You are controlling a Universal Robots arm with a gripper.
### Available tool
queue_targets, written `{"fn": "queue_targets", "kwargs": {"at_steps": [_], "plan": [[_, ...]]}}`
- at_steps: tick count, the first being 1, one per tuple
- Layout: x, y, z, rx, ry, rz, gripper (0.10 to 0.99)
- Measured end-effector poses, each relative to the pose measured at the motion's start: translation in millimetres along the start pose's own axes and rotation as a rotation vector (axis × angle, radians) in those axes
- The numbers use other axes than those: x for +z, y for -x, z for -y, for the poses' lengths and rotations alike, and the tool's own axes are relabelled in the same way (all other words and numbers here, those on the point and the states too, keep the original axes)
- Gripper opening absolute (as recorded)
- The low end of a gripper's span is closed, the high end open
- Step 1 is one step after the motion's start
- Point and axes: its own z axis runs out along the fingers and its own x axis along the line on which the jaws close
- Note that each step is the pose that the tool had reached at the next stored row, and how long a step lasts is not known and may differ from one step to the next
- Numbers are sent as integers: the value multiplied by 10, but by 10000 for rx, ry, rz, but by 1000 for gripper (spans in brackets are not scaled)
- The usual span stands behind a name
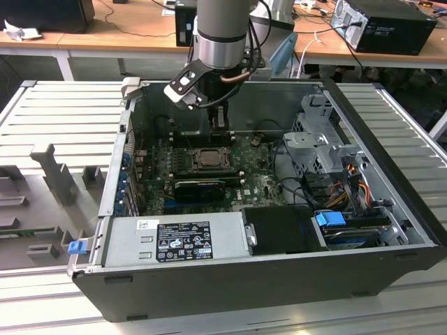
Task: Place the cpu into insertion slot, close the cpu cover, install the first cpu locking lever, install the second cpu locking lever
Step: 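Install the first cpu locking lever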
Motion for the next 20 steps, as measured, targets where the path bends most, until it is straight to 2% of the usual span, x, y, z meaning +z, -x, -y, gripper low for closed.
{"fn": "queue_targets", "kwargs": {"at_steps": [1,4,7,10,20], "plan": [[0,0,0,-18,0,-2,106],[0,0,0,-576,-19,-6,106],[2,0,0,-1607,-55,-14,106],[4,0,0,-2111,-72,-18,106],[4,0,0,-3359,-114,-31,106]]}}
